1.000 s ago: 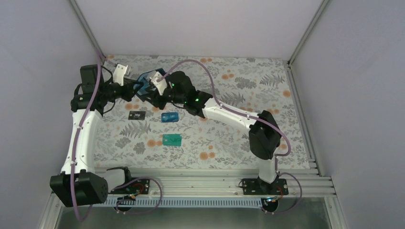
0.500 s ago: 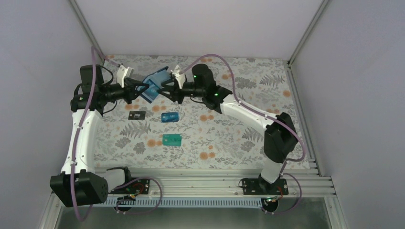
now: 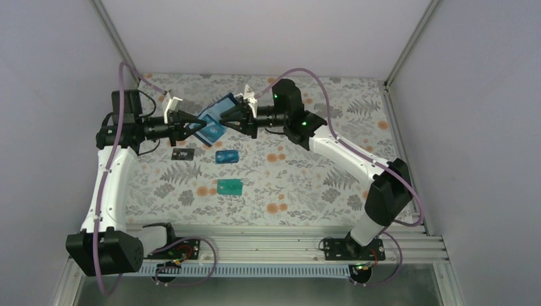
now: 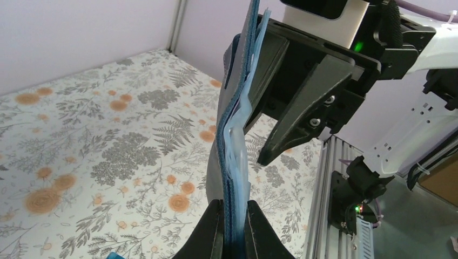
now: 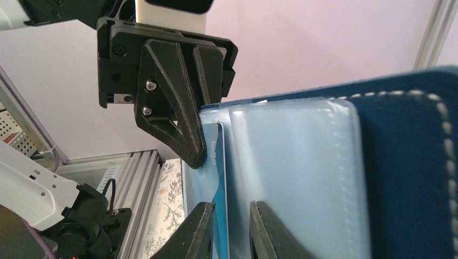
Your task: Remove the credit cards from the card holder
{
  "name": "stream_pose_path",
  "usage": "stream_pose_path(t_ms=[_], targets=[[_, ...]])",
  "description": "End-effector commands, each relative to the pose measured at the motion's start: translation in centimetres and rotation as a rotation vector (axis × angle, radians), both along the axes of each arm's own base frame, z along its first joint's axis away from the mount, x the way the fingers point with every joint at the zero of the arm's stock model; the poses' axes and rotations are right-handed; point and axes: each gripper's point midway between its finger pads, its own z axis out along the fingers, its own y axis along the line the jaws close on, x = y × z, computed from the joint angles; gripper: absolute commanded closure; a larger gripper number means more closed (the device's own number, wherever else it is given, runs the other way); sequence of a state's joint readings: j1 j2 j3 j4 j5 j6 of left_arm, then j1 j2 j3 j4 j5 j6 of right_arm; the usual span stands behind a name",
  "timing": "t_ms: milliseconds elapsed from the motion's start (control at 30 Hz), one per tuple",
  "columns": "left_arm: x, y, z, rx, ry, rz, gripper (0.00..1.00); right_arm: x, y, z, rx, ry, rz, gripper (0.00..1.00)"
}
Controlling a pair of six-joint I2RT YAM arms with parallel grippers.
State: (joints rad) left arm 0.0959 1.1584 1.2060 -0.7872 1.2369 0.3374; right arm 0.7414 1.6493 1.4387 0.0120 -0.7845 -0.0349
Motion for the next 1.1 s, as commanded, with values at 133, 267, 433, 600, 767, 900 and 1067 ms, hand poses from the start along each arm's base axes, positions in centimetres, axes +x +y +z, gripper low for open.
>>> stream_pose_path(t_ms=[133,267,433,600,767,900,1067], targets=[[-2.6,-1.1,2.7,-0.061,-0.100,-0.126,0.98,0.1,0.8,-1.7,-0.041,0.002,0.020,0.84],[-2.9,-1.2,2.9,-0.067,-0.110,-0.140,0.98,0.1,1.3,-2.4,-0.072,0.013,0.033,0.85],[-2.8,-1.2,2.9,-0.064,-0.109,-0.136,0.98,-1.7,1.8,-3.4,-0.099,-0.003,0.097,0.81],[-2.6,-1.2,3.0,-0.062,-0.109,-0.133,0.98,-3.1,2.1,-3.9,-0.118,-0.019,0.141,0.81],[-2.3,-1.0,3.0,-0.040,-0.121,-0.111,0.98,-3.5,1.7,-3.9,-0.123,-0.041,0.129,0.82],[-2.1,-1.0,2.9,-0.042,-0.112,-0.106,0.98,-3.9,0.6,-2.8,-0.094,-0.083,0.086,0.84],[-2.2,-1.1,3.1,-0.053,-0.111,-0.116,0.98,-3.4,-0.2,-1.8,-0.069,-0.112,0.000,0.87]])
